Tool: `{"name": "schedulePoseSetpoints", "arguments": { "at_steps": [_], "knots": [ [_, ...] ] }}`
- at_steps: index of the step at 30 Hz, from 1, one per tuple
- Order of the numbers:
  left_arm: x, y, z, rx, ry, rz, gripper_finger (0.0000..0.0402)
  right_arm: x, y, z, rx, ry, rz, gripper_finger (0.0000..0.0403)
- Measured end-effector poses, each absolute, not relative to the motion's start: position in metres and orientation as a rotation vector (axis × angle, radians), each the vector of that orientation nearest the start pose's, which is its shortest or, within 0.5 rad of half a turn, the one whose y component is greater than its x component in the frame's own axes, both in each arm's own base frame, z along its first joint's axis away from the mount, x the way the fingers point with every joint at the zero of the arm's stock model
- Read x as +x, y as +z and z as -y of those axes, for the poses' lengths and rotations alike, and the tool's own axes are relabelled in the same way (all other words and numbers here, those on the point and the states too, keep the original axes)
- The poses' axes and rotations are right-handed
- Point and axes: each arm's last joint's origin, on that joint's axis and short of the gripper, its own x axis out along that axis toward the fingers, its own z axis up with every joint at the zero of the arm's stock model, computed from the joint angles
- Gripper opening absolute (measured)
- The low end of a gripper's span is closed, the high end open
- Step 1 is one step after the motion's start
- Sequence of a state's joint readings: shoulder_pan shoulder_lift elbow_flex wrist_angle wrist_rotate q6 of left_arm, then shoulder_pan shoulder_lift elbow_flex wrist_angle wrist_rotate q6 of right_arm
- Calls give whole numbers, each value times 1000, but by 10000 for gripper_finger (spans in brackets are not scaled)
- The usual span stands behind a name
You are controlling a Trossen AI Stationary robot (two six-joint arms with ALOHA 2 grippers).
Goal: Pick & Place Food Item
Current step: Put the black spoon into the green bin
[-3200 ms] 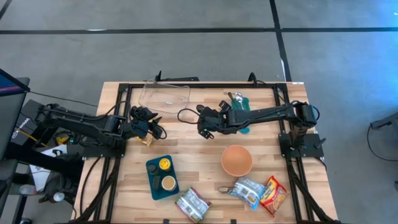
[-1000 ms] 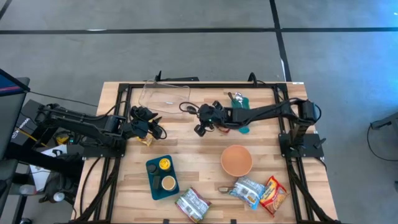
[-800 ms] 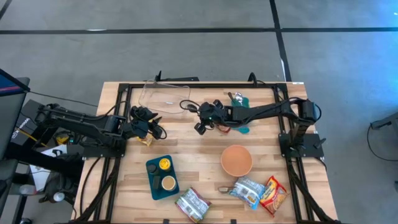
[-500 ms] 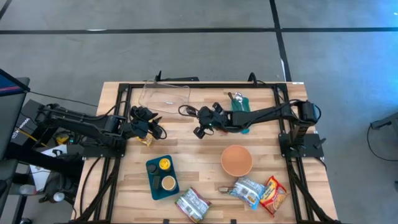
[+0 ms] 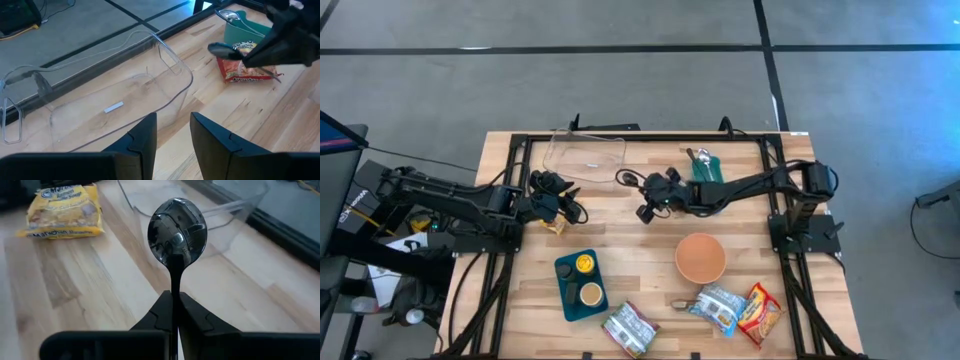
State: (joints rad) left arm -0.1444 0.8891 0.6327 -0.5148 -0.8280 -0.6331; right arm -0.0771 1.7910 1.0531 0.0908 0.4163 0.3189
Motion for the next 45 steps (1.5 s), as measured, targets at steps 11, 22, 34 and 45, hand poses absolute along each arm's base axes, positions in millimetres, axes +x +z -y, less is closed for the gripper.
{"name": "schedulePoseSetpoints", "arguments": {
  "at_steps": [11,22,34,45],
  "knots": [
    [170,243,3,-217,829,-457,112,331,213,69,203,-653,-492,7],
    [170,244,3,-222,828,-450,112,260,221,88,301,-837,-394,7],
    [172,246,3,-238,823,-422,112,236,202,106,310,-1091,-588,7],
    [172,246,3,-238,823,-422,112,237,163,119,268,-1137,-662,7]
  ]
}}
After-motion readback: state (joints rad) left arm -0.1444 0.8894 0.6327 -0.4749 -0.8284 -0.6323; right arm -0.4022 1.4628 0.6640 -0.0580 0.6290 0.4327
